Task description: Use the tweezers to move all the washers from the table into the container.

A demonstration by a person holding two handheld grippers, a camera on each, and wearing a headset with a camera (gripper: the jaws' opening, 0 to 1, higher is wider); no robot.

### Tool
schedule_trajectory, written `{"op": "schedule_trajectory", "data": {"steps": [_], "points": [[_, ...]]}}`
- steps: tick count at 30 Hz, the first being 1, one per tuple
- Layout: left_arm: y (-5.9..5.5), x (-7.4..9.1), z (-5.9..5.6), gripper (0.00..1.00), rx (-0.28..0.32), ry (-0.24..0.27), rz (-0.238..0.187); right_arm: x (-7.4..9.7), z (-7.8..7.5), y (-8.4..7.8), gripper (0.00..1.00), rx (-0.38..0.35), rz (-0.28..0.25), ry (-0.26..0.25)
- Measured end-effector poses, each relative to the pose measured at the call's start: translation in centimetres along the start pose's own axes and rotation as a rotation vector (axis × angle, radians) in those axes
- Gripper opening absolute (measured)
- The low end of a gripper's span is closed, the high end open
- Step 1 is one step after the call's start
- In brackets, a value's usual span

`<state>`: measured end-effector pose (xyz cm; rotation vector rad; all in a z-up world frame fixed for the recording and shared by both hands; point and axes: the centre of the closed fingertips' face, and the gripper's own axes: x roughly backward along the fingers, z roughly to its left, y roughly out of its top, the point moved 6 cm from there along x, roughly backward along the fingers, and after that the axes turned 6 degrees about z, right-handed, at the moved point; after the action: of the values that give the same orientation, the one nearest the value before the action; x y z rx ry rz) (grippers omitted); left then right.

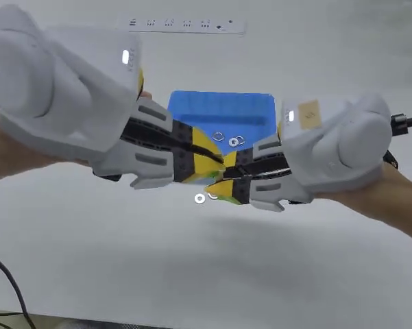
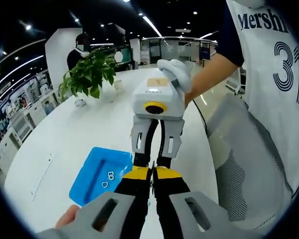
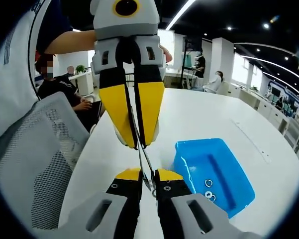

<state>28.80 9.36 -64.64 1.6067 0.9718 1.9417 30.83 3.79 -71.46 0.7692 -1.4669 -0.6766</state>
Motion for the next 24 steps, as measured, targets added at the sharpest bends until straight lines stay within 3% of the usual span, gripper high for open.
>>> {"op": "schedule_trajectory", "data": {"steps": [12,24], "points": [[-1.6,-0.8,0.4,0.06,0.073,0.017,-0.016,-1.4,-0.4,-1.2,0.12,-0.017,0.042,-0.009],[-2.7,-1.4,0.7,0.06,0.100,0.016,-0.010,-2.4,-0.8,-1.9,0.12,-0.028,0.069,0.011]]}}
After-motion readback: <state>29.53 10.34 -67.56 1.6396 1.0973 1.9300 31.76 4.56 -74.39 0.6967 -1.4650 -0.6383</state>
